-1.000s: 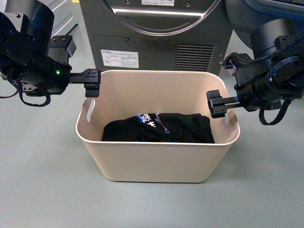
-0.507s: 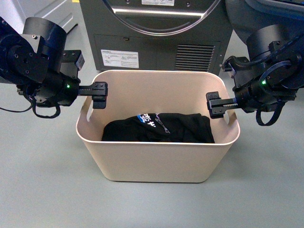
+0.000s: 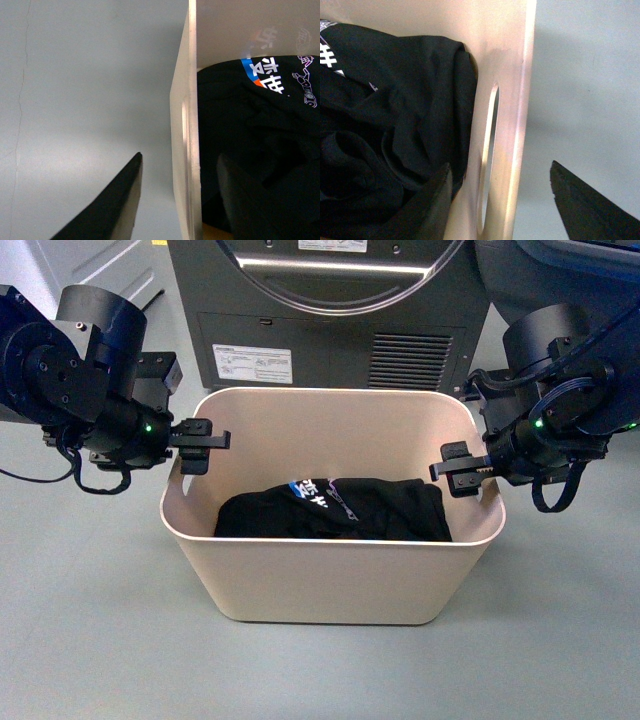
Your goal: Move hamper under clothes hanger
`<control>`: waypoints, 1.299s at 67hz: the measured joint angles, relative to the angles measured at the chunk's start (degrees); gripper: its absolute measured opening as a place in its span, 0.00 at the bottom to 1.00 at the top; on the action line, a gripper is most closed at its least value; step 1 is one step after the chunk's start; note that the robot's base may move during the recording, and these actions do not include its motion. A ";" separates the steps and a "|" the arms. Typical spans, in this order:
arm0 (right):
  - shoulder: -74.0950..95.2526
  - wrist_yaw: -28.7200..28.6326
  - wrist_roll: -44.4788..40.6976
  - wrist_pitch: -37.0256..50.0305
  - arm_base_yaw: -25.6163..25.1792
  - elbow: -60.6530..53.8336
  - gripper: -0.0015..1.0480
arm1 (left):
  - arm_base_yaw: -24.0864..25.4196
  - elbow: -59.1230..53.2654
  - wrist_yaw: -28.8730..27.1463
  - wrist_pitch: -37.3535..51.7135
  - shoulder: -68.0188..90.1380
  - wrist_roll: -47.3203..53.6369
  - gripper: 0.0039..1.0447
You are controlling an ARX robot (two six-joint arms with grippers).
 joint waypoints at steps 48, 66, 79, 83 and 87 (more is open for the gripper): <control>-1.57 -0.61 2.05 -2.08 -0.09 0.09 0.03 | -0.55 -0.13 -0.96 -1.33 -1.84 -1.33 0.04; -6.12 -1.46 1.90 -2.75 -0.63 -0.09 0.03 | -0.07 -0.13 -1.18 -2.73 -6.49 -1.18 0.04; -7.87 -1.84 1.40 -2.23 -0.68 -1.40 0.03 | 0.11 -0.13 -1.29 -4.26 -8.04 -1.11 0.04; -7.89 -1.86 1.27 -2.21 -0.68 -1.60 0.03 | 0.11 -0.13 -1.29 -4.37 -8.04 -1.11 0.04; -7.89 -1.90 1.25 -2.21 -0.68 -1.88 0.03 | 0.11 -0.13 -1.27 -4.52 -8.04 -1.11 0.04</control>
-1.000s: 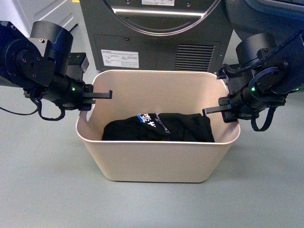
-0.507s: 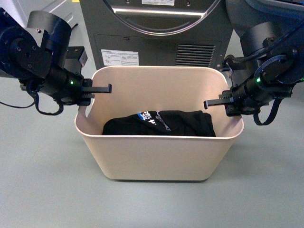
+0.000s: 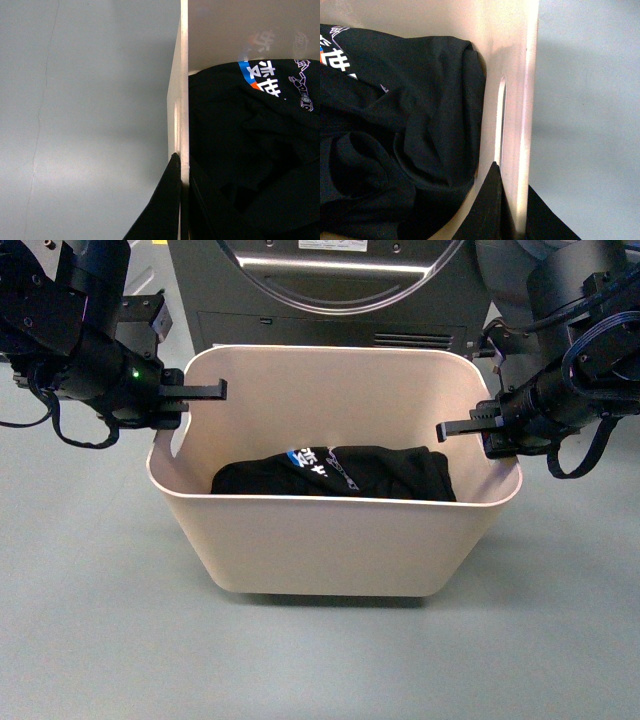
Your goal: Move hamper under clothes hanger
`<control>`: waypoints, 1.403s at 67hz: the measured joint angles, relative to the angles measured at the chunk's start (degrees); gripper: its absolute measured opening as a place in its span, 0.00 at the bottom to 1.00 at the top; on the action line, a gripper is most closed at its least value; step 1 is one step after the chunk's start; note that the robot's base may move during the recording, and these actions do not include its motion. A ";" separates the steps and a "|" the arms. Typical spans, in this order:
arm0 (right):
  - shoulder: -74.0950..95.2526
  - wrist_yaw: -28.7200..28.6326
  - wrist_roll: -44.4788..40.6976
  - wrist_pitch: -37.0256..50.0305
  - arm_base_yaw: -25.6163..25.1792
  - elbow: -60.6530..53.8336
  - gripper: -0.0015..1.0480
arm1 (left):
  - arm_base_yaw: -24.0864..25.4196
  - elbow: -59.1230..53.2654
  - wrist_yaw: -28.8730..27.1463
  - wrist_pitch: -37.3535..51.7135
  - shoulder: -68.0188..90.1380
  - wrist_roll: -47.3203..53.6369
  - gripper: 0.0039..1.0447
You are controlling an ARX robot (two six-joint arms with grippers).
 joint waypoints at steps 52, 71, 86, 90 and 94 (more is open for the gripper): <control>0.00 -1.55 0.02 0.07 1.53 -0.09 0.03 | 1.66 0.00 -0.61 -0.02 0.00 0.02 0.04; -0.07 0.24 -0.04 0.17 -0.31 -0.07 0.03 | -0.09 0.02 0.50 -0.02 -0.02 0.11 0.04; -0.07 -0.02 -0.22 0.17 -0.46 -0.13 0.03 | -0.26 0.02 0.17 -0.02 -0.02 0.09 0.04; -0.07 -0.20 -0.20 0.17 -0.20 -0.15 0.03 | -0.07 0.02 -0.13 -0.02 -0.02 0.11 0.04; -0.07 -0.24 -0.20 0.17 0.00 -0.15 0.03 | 0.20 0.02 -0.17 -0.02 -0.02 0.11 0.04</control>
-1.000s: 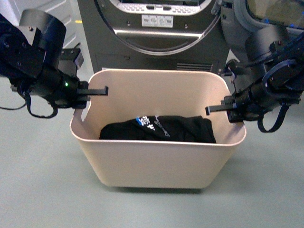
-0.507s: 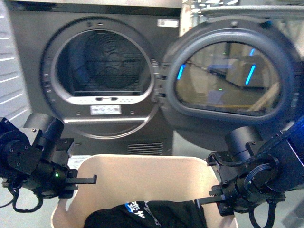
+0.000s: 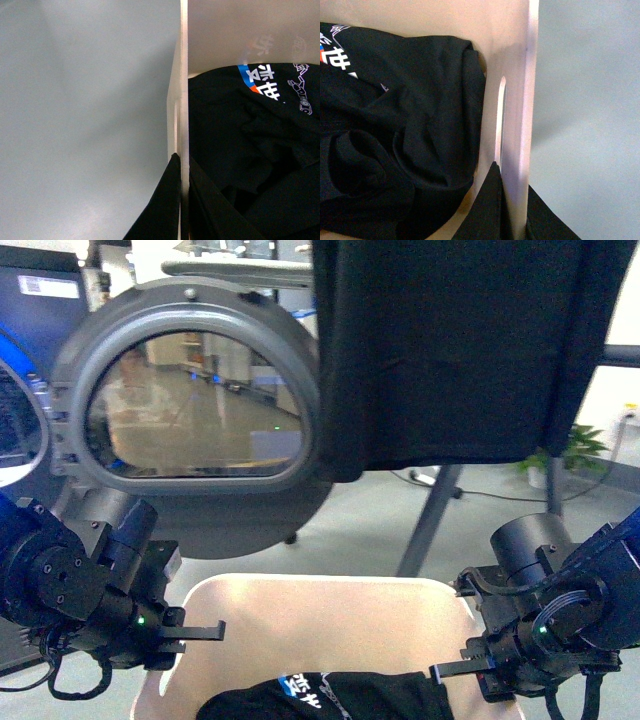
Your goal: Move hamper under clothes hanger
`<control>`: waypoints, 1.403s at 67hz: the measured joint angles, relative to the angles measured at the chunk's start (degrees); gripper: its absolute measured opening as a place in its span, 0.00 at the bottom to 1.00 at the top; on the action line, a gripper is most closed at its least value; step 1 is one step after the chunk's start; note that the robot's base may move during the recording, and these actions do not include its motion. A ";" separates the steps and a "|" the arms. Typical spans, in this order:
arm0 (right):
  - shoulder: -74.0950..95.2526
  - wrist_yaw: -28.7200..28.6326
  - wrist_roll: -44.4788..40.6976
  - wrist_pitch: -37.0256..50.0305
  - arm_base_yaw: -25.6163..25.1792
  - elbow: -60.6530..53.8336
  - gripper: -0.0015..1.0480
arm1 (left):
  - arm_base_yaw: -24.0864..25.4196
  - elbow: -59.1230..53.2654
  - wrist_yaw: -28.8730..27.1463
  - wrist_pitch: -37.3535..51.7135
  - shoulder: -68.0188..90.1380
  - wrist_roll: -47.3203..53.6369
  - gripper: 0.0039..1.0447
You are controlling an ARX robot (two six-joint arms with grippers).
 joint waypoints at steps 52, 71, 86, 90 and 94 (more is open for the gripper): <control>-0.02 0.02 -0.02 0.00 0.00 -0.02 0.03 | 0.15 0.02 0.13 0.00 0.00 0.02 0.04; -0.11 0.07 -0.02 0.00 -0.09 -0.04 0.03 | 0.07 0.09 0.26 0.00 -0.04 0.04 0.04; -0.15 0.15 -0.02 0.00 -0.26 -0.11 0.03 | -0.35 0.11 0.26 0.00 -0.07 0.07 0.04; -0.15 0.66 -0.02 -0.02 -1.16 -0.13 0.03 | -1.14 0.22 0.98 0.00 -0.07 0.07 0.04; -0.15 1.14 -0.09 -0.02 -1.81 -0.13 0.03 | -1.73 0.20 1.68 0.00 -0.07 0.04 0.04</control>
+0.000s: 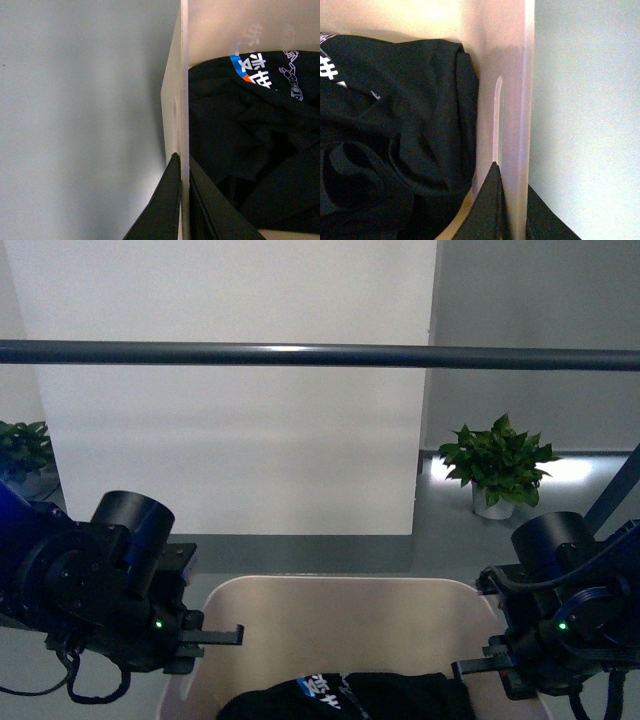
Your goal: Move hamper under clothes hanger
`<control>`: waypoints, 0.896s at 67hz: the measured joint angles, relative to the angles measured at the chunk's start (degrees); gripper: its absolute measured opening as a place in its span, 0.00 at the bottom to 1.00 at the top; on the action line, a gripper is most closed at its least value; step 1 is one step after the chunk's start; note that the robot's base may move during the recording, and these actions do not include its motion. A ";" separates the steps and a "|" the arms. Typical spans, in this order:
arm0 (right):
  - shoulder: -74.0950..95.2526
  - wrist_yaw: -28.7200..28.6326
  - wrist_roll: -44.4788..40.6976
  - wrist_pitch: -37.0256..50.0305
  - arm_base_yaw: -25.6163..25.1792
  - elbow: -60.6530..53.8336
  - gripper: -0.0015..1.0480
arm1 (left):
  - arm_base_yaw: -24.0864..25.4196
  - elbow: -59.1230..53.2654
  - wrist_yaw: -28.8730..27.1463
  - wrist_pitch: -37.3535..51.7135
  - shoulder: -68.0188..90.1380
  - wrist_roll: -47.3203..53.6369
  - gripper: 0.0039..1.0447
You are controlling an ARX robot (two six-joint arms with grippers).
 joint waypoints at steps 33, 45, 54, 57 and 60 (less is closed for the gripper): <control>0.00 -1.03 -0.17 0.02 2.29 0.00 0.03 | 2.10 -0.02 -1.66 0.00 0.02 0.02 0.04; 0.00 -0.94 -0.17 0.02 1.62 0.00 0.03 | 1.60 -0.02 -1.49 0.00 0.02 0.02 0.04; 0.00 -1.05 -0.17 0.02 1.81 0.00 0.03 | 1.73 -0.02 -1.66 0.00 0.02 0.02 0.04; 0.00 -1.05 -0.17 0.02 1.81 0.00 0.03 | 1.73 -0.02 -1.64 0.00 0.02 0.02 0.04; 0.00 -1.01 -0.17 0.02 1.81 0.00 0.03 | 1.73 -0.02 -1.60 0.00 0.02 0.02 0.04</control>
